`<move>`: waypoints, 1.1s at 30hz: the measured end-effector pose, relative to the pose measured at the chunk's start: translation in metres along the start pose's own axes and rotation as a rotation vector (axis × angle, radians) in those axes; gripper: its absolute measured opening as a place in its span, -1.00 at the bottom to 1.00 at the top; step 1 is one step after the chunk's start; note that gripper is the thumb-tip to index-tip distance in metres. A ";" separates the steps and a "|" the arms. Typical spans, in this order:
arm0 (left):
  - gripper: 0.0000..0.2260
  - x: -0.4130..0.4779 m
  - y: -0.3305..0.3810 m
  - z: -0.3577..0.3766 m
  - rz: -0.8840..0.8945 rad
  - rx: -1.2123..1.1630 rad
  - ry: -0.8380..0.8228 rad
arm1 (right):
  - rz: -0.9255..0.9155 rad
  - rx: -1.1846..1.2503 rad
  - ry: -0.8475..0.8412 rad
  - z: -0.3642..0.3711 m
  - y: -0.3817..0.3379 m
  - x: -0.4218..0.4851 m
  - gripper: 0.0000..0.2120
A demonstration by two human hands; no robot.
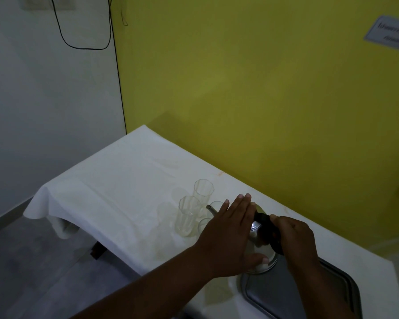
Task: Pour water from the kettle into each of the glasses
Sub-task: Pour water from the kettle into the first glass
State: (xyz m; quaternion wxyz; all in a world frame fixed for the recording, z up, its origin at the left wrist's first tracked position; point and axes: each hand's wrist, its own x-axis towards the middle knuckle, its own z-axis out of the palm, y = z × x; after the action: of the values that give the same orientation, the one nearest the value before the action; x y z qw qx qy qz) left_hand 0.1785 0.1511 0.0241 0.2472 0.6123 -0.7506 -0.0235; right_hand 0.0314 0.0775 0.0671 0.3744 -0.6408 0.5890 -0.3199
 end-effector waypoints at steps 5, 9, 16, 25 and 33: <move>-0.13 0.000 0.000 0.001 0.004 0.007 0.013 | 0.006 0.003 -0.009 0.000 0.002 0.001 -0.68; -0.13 0.000 0.000 0.001 0.001 -0.011 0.006 | -0.025 -0.005 -0.027 -0.001 0.002 0.001 -0.70; -0.12 0.001 0.000 0.001 -0.002 -0.001 0.010 | -0.006 0.023 -0.019 -0.001 0.005 0.003 -0.69; -0.12 0.002 0.000 0.000 -0.006 -0.015 0.004 | -0.015 0.013 -0.024 -0.001 0.001 0.003 -0.70; -0.12 0.001 0.000 0.000 -0.006 -0.011 0.004 | -0.016 0.011 -0.031 -0.002 0.003 0.002 -0.68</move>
State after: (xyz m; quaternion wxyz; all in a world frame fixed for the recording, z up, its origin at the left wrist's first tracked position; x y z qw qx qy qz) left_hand 0.1784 0.1501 0.0241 0.2518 0.6134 -0.7480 -0.0271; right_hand 0.0289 0.0752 0.0657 0.3845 -0.6483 0.5760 -0.3163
